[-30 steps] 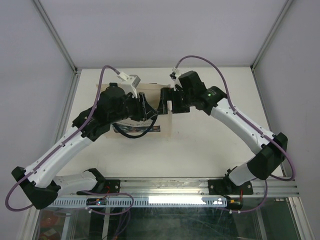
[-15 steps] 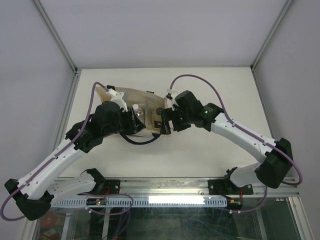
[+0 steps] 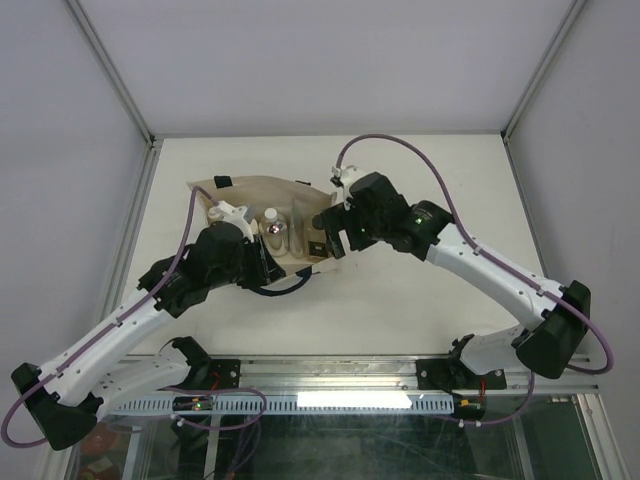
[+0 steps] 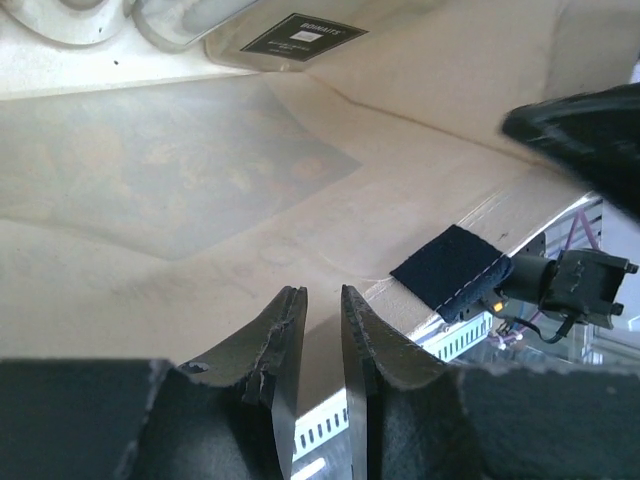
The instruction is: Take the personal care products out of the canvas bag
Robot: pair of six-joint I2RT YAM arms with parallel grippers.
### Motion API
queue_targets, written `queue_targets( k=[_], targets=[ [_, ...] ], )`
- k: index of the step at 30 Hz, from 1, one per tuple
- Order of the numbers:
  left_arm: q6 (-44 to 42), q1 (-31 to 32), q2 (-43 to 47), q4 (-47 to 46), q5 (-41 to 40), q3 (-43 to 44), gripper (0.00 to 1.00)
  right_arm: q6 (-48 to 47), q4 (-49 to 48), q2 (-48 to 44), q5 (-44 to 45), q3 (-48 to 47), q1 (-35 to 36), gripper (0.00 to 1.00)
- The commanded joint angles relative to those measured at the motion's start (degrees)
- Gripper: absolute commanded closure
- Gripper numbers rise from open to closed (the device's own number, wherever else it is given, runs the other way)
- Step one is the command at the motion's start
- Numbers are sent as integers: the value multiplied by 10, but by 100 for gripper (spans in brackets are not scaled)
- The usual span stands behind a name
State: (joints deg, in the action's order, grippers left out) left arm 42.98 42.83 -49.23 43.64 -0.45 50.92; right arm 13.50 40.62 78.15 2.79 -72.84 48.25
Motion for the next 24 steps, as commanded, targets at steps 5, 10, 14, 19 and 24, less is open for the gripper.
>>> queue_targets(
  k=[5, 10, 14, 19, 24],
  targets=[
    [3, 4, 0, -9, 15, -12, 78, -159, 74, 36, -63, -198, 24, 16],
    [-16, 4, -23, -14, 22, 7, 78, -231, 43, 95, -151, -257, 34, 18],
    [-31, 5, -42, -15, 29, 20, 78, -297, 99, 175, -183, -323, 34, 31],
    [-39, 5, -51, -15, 29, 30, 78, -360, 135, 227, -135, -351, 33, 36],
    [-55, 5, -64, -15, 31, 43, 77, -385, 153, 253, -89, -356, 32, 32]
  ],
)
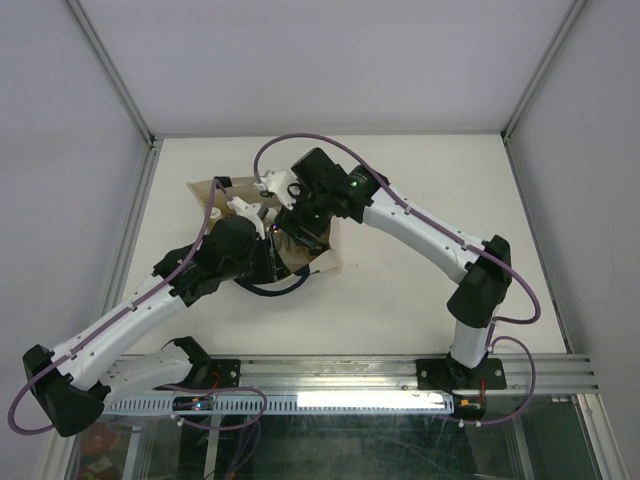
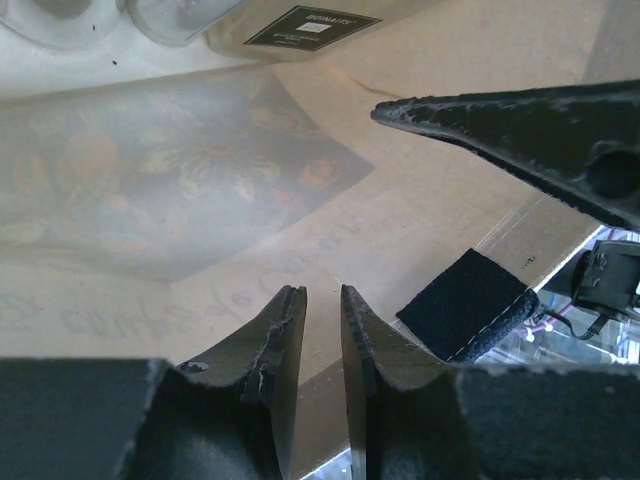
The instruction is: Take the personal care products out of the canvas bag
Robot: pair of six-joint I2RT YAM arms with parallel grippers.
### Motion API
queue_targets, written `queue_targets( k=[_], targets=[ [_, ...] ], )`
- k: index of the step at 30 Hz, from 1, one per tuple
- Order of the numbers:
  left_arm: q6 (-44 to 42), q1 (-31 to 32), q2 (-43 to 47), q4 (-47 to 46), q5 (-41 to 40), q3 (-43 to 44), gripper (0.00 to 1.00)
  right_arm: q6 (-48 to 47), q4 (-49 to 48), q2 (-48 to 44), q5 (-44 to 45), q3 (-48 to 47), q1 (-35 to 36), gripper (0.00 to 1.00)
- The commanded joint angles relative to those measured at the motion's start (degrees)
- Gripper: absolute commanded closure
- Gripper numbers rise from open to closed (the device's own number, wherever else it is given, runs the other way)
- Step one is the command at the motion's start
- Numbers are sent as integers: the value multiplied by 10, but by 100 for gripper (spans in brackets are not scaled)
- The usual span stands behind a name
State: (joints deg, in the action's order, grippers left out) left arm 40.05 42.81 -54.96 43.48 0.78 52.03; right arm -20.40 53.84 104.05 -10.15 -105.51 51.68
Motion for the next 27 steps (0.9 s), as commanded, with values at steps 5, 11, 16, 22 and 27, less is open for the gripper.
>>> queue_targets(
  k=[5, 11, 16, 22, 27],
  targets=[
    [-48, 5, -19, -10, 16, 44, 77, -64, 33, -1, 91, -10, -2, 29],
    [-60, 5, -23, -10, 10, 53, 76, -76, 23, 14, 100, 5, -16, 25],
    [-70, 5, -25, -10, 7, 55, 76, -78, 15, 39, 101, 5, -26, 20],
    [-82, 5, -32, -9, 13, 63, 74, -85, -7, 62, 85, 23, -27, 21],
    [-85, 5, -36, -9, 6, 67, 74, -89, -17, 84, 71, 24, -28, 25]
  ],
)
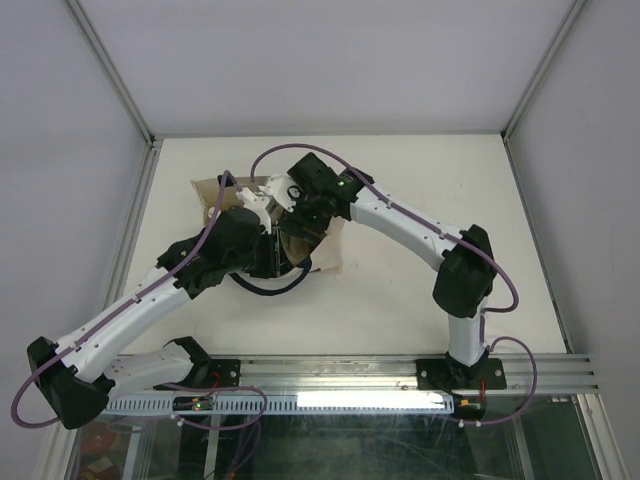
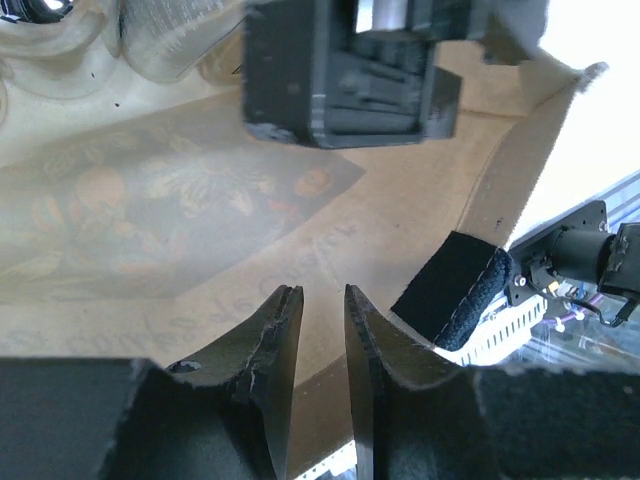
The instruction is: Take the personal care products out of the canvas bag
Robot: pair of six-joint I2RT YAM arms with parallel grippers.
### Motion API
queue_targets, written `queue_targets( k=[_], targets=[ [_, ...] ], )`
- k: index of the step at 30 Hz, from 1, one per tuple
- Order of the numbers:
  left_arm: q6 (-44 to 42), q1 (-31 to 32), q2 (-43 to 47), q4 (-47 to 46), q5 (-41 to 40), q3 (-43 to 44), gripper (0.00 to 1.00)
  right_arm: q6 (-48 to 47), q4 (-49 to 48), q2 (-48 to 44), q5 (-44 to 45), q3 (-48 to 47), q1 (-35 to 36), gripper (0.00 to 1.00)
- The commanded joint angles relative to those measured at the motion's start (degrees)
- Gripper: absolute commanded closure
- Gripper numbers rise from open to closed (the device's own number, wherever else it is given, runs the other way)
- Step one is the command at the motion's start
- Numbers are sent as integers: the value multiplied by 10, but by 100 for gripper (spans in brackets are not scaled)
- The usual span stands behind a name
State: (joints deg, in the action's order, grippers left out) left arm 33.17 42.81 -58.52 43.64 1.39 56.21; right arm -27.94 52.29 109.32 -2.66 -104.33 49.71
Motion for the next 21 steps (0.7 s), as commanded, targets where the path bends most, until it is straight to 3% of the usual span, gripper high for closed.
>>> queue_targets(
  k=[1, 5, 11, 17, 21],
  targets=[
    [-16, 5, -1, -10, -1, 26, 74, -13, -1, 35, -4, 11, -9, 28],
    [-16, 5, -1, -12, -4, 23, 74, -16, -10, 37, -8, 11, -8, 38],
    [-17, 5, 4, -12, -16, 20, 73, -4, -15, 26, -5, -9, -6, 74],
    [-13, 5, 11, -12, -23, 17, 73, 6, -13, 3, -2, -32, 5, 100],
    [0, 5, 22, -12, -28, 12, 72, 18, -7, -14, 6, -51, 14, 100]
  ],
)
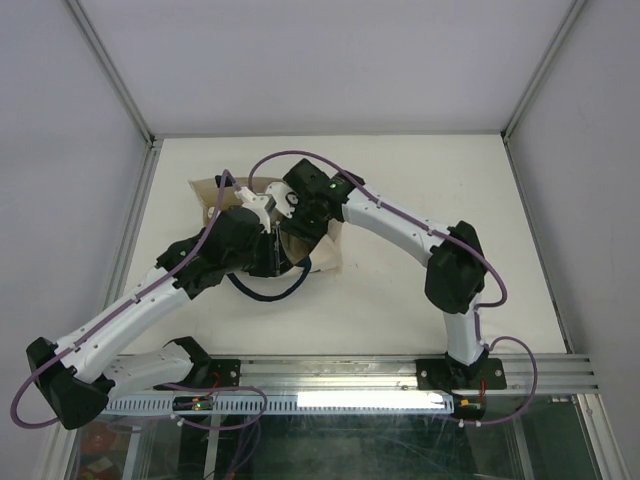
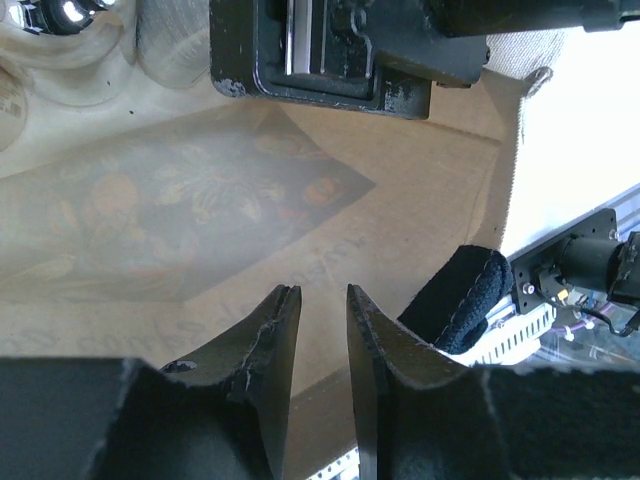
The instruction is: Take the personal care products out of the canvas bag
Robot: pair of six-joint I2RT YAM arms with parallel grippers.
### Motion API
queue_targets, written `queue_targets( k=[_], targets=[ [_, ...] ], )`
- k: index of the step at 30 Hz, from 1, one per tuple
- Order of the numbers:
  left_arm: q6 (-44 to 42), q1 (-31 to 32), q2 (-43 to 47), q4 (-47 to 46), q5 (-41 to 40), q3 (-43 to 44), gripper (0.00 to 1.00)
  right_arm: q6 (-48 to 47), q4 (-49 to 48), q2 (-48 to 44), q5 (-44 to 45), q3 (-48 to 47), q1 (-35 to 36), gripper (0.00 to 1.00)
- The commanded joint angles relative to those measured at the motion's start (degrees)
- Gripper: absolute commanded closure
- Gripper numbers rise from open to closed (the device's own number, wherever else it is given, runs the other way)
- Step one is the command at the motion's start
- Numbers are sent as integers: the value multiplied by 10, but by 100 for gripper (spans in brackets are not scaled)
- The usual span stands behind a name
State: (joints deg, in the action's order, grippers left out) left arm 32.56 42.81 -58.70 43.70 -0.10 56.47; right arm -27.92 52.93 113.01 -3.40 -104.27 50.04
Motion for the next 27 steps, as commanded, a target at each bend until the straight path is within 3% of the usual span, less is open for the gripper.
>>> queue_targets(
  k=[1, 10, 22, 27],
  targets=[
    [8, 5, 26, -12, -16, 8, 72, 22, -12, -56, 14, -55, 12, 100],
    [36, 5, 55, -12, -28, -13, 71, 143, 6, -87, 19, -117, 17, 100],
    [57, 5, 71, -10, -36, -11, 70, 258, 100, -84, 37, -214, 14, 100],
    [63, 5, 69, -10, -37, -7, 70, 365, 108, -87, 31, -238, -5, 100]
  ],
)
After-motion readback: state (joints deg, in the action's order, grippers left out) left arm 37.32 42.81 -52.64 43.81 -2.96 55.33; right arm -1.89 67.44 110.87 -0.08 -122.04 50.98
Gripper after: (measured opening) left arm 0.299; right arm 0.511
